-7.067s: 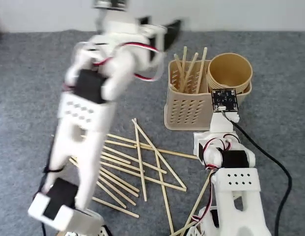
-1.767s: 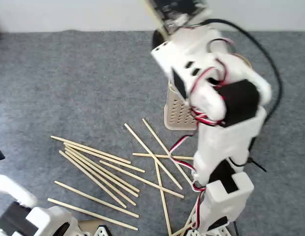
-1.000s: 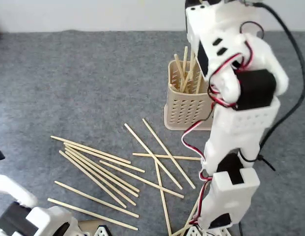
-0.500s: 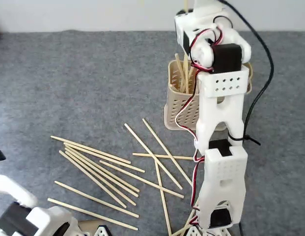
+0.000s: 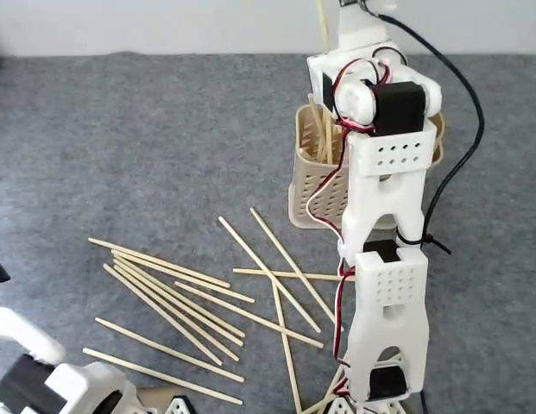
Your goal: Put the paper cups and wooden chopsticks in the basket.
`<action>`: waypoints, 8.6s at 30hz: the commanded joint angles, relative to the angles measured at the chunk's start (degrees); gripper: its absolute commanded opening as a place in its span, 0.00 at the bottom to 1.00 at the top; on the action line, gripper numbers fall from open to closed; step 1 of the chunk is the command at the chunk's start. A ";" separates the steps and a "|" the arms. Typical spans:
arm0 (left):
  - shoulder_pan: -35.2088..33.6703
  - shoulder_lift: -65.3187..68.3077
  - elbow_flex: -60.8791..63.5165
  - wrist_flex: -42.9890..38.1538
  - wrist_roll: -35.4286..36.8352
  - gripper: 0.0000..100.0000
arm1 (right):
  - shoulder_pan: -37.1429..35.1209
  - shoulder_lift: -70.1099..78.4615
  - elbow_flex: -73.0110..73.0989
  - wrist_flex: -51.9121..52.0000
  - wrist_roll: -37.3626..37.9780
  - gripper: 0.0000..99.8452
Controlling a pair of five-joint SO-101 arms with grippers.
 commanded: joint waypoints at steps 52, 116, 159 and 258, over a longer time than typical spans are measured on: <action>-1.05 -2.20 -0.40 -0.97 -0.44 0.25 | -1.27 -42.59 28.31 6.55 -2.90 0.01; -1.14 -2.20 3.12 -3.69 -0.44 0.25 | -29.76 -62.37 126.59 -45.41 1.14 0.20; -1.05 -2.29 3.12 -3.43 -0.44 0.25 | -16.75 -90.24 110.42 -31.87 1.14 0.26; -1.14 -2.20 4.97 -4.75 -0.44 0.25 | -26.07 -49.98 62.07 4.79 6.15 0.01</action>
